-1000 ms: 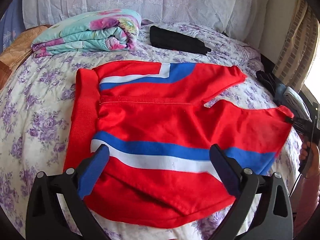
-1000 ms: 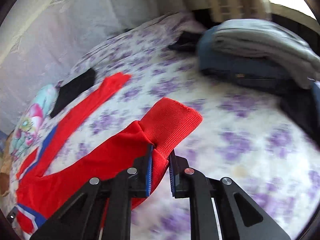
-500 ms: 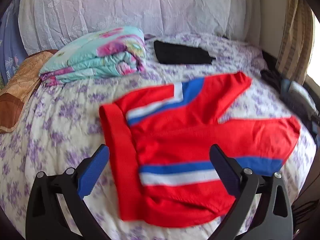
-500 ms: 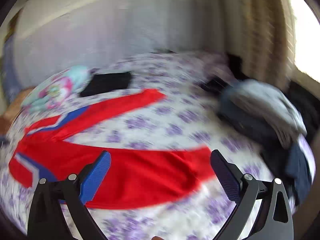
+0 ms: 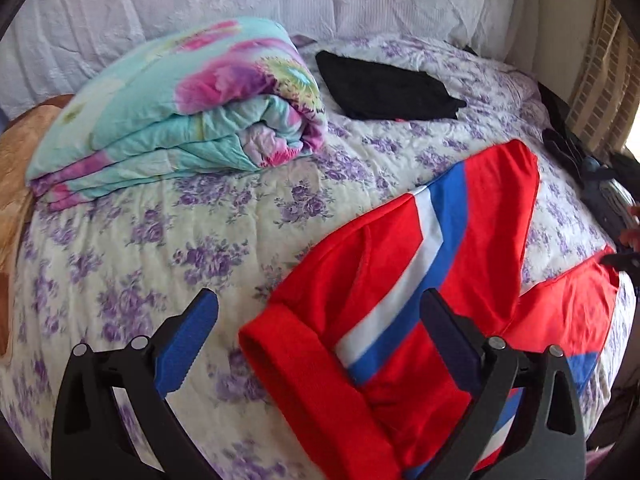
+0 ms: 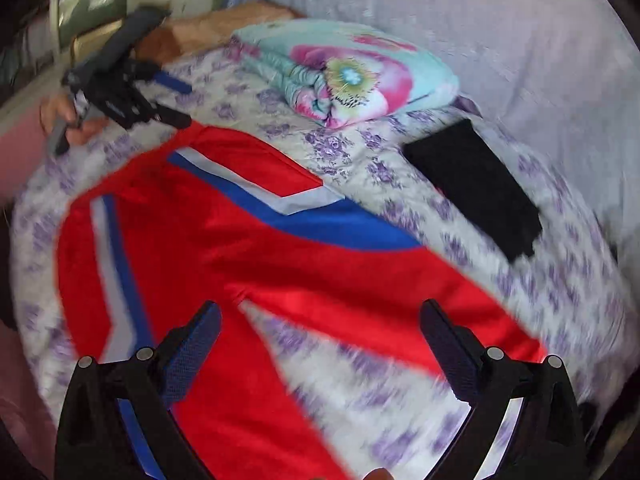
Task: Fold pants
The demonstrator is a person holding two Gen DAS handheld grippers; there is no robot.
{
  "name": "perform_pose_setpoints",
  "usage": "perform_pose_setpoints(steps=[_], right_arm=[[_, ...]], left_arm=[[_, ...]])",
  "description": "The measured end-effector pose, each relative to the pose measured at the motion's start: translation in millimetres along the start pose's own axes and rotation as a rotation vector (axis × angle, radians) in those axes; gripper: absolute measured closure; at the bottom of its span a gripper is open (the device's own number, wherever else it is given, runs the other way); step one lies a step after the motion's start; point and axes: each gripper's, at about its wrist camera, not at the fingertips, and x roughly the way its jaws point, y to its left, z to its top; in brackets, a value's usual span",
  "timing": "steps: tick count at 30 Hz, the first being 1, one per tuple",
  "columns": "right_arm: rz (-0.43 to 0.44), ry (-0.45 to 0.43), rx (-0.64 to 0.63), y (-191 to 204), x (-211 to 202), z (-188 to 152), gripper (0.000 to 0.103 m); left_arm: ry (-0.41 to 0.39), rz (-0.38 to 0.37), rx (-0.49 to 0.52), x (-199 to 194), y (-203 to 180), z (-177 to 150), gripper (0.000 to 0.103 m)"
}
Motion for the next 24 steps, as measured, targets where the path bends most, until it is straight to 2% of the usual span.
perform_pose_setpoints(steps=[1,3,7,8,10,13,17,19,21,23,24], right_arm=[[-0.003,0.011,-0.025,-1.4,8.5,7.4,0.003],[0.086,0.015,-0.056,-14.4,31.1,24.4,0.003],[0.172,0.040,-0.024,-47.6,76.3,52.0,0.003],[0.185,0.056,-0.027,-54.5,90.1,56.8,0.003],[0.211,0.099,-0.052,-62.8,115.9,63.0,0.003],[0.275,0.173,-0.088,-70.3,149.4,65.5,0.004],[0.314,0.230,-0.082,-78.4,175.0,65.4,0.004],[0.325,0.251,-0.094,-78.2,181.4,62.7,0.005],[0.333,0.266,-0.111,-73.8,184.8,57.6,0.013],[0.339,0.253,-0.107,-72.9,179.1,56.2,0.030],[0.324,0.237,-0.107,-73.8,172.7,56.2,0.061]], left_arm=[[0.020,-0.020,0.016,7.4,4.9,2.8,0.005],[0.051,-0.059,0.056,19.1,9.6,7.4,0.005],[0.065,-0.093,0.147,36.8,18.6,13.0,0.005],[0.076,-0.122,0.154,41.3,22.7,14.3,0.009],[0.102,-0.168,0.173,51.1,29.3,16.7,0.026],[0.150,-0.192,0.210,67.6,34.6,19.1,0.035],[0.213,-0.282,0.241,82.9,38.3,20.1,0.035],[0.243,-0.319,0.277,87.2,34.7,19.5,0.030],[0.258,-0.325,0.315,91.1,28.9,20.7,0.029],[0.270,-0.344,0.303,93.5,28.4,25.3,0.032],[0.271,-0.355,0.289,94.0,28.9,27.7,0.040]])
